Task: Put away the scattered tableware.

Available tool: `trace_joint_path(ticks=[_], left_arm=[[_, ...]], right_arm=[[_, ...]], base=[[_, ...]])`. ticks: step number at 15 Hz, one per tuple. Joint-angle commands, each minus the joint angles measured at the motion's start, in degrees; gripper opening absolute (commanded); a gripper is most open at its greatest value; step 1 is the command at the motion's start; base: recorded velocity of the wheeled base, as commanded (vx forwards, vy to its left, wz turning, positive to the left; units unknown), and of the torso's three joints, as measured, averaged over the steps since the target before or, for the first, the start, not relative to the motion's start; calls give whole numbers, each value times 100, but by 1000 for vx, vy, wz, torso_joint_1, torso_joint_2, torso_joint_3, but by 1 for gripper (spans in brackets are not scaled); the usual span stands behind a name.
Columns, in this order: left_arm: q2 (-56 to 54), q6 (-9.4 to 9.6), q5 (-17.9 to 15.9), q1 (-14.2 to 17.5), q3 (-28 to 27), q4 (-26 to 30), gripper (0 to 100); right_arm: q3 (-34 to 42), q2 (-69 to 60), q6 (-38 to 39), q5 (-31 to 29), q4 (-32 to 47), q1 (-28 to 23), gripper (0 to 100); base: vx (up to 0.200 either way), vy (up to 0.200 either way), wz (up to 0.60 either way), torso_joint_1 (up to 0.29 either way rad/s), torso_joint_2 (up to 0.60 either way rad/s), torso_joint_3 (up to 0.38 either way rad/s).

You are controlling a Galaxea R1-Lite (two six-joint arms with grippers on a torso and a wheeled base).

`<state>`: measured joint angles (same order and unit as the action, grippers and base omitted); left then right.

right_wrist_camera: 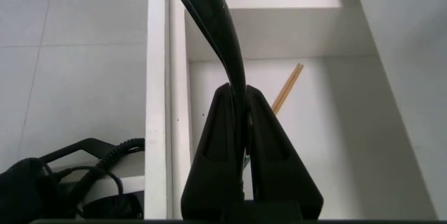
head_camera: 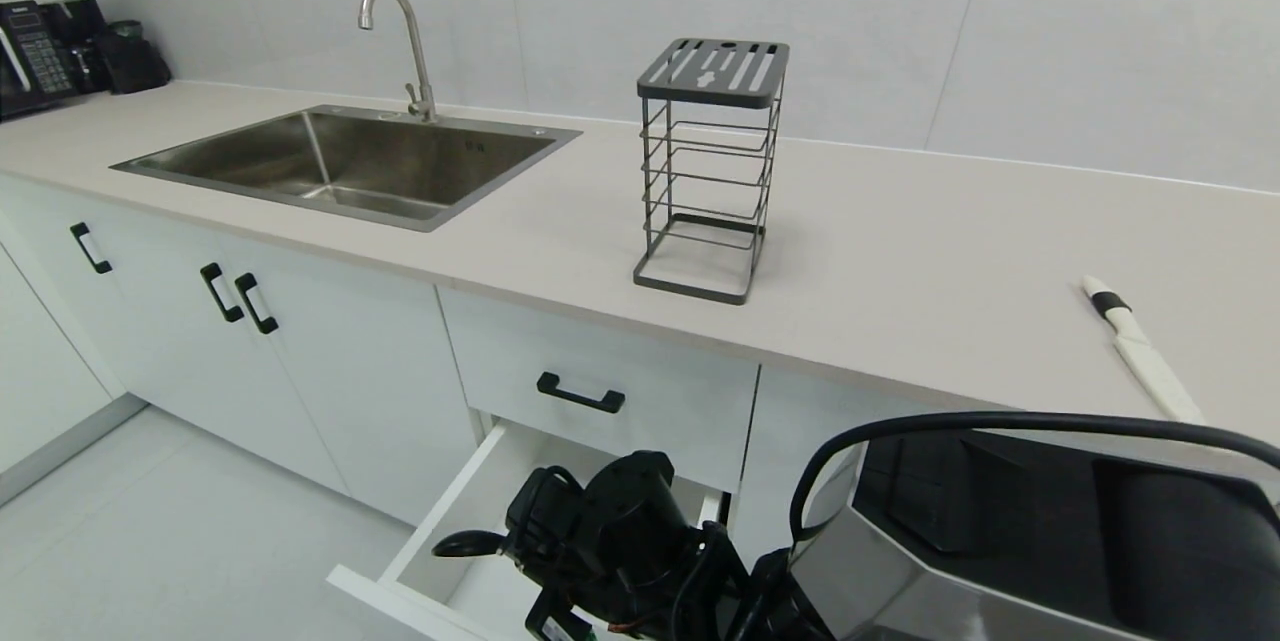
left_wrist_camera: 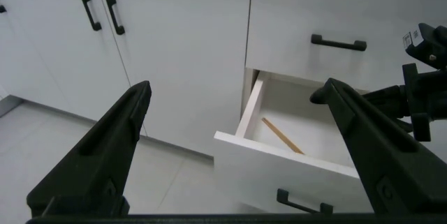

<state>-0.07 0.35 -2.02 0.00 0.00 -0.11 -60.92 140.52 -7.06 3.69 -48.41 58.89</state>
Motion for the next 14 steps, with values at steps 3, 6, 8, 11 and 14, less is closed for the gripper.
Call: trace_joint_path(ticks=[3,6,8,11,14], left_arm=[[7,0,0,0,0,-7,100],[7,0,0,0,0,-7,100],[7,0,0,0,0,-7,100],[7,0,0,0,0,-7,100],[7,0,0,0,0,-7,100]], right_arm=[[1,-7,3,-9,7,-1,0],[1,-7,3,-167,16,-27,0],[-87,-16,-6,-308,33,-124,0],[-210,10,-6,-440,51,-247,0],[-439,46,-50,-440,77,-431,0]], base=[[0,0,0,-253,471,216],[0,0,0,-259,396,185],[0,0,0,-261,334,122],[0,0,0,-259,333,126],[0,0,0,-102,266,95]])
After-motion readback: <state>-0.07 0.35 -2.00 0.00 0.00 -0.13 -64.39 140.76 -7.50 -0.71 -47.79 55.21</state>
